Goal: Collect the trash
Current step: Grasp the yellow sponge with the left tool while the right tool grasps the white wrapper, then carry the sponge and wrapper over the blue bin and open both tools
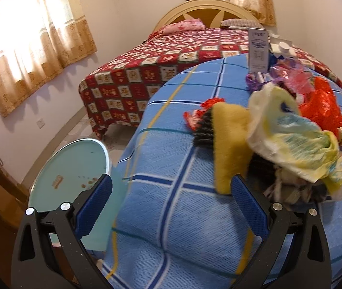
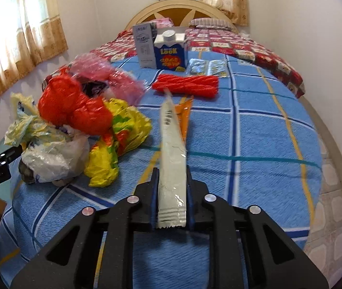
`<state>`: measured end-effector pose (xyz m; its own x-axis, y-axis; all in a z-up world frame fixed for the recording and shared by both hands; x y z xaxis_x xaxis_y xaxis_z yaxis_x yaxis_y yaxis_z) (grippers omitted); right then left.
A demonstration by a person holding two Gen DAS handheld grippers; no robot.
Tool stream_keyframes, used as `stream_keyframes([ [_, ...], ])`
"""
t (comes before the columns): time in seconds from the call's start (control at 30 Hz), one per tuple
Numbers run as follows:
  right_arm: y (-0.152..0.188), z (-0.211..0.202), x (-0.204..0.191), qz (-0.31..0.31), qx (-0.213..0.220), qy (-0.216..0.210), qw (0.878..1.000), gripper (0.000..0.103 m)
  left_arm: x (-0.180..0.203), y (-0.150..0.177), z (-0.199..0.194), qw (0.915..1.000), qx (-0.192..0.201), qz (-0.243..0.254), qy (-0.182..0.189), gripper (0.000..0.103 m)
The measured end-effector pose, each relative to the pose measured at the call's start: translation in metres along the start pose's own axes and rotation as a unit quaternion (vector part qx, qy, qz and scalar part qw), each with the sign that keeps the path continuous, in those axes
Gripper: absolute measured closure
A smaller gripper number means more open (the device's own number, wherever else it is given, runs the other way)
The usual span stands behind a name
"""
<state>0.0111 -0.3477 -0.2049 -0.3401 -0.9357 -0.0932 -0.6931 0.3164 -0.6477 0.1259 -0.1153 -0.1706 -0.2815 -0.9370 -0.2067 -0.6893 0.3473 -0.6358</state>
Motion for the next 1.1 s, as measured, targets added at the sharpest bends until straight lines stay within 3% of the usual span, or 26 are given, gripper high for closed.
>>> stream_keyframes([
  [0.2, 0.001, 0.001, 0.011, 0.008, 0.004, -0.005, 1.000, 0.086, 0.015, -0.002, 0.010, 0.9999, -0.007, 0.008, 0.014, 0.010],
  [0.27, 0.001, -0.001, 0.008, 0.002, 0.007, -0.007, 1.000, 0.086, 0.020, -0.003, 0.014, 0.9995, -0.010, 0.011, 0.026, 0.028],
  [0.33, 0.001, -0.004, 0.005, -0.002, 0.012, -0.009, 1.000, 0.086, 0.026, -0.003, 0.016, 0.9984, -0.019, 0.015, 0.050, 0.060],
  [0.4, -0.002, -0.011, 0.004, -0.004, 0.021, -0.010, 1.000, 0.086, 0.029, -0.003, 0.011, 0.9972, -0.020, 0.018, 0.070, 0.082],
  [0.9, -0.036, -0.076, -0.038, -0.047, 0.094, -0.030, 0.994, 0.086, -0.044, -0.002, -0.039, 0.9974, 0.014, -0.009, 0.069, 0.087],
  [1.0, -0.041, -0.081, -0.057, -0.062, 0.100, -0.043, 0.992, 0.086, -0.066, 0.003, -0.043, 0.9984, 0.011, -0.017, 0.052, 0.087],
  [1.1, -0.047, -0.082, -0.082, -0.082, 0.102, -0.065, 0.989, 0.086, -0.090, 0.009, -0.041, 0.9997, 0.001, -0.023, 0.012, 0.087],
])
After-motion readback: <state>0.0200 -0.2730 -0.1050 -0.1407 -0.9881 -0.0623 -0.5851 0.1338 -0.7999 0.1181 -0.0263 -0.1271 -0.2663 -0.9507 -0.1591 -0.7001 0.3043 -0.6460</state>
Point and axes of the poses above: each gripper's, at about its wrist camera, not at the fingertips, and z roughly the way its jaws point, x to its right, y to its underside, the point moved 8 cm from there along z, roughly the way its jaws point, and after that the axes turned 7 degrees about -x, right-handed, at the moved point
